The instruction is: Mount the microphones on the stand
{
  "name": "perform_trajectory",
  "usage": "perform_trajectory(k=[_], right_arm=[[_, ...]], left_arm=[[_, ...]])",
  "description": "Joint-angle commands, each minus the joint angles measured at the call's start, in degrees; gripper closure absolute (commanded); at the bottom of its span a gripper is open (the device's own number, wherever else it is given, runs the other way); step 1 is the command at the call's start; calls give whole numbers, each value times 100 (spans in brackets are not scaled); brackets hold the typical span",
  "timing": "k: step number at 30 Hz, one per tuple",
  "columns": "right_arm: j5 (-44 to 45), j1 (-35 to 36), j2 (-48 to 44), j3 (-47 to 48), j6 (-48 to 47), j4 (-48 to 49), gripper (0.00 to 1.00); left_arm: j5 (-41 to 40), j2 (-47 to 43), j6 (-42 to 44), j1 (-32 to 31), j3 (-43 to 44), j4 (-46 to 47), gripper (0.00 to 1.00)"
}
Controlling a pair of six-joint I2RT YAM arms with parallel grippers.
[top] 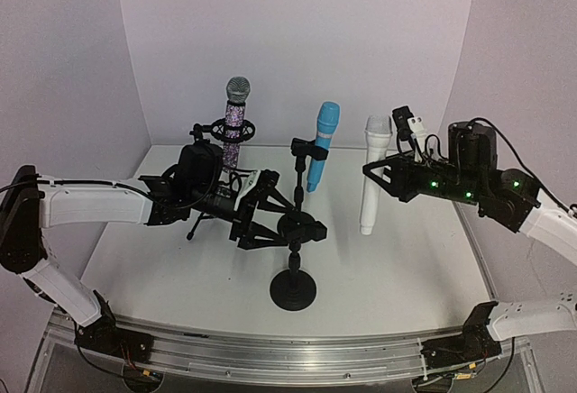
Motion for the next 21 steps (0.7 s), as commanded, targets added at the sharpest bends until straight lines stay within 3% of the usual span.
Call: perform_trajectory(k=[1, 8, 21], right_arm=[[-104, 26, 88, 43, -96, 355, 100], [-73, 26, 126, 19, -94, 357, 100], [-10, 25, 100, 10, -68, 355, 100]], left_arm=[[240, 37, 145, -32, 273, 162, 26], [396, 75, 165, -33, 342, 203, 26], [430, 131, 175, -31, 336, 97, 34]])
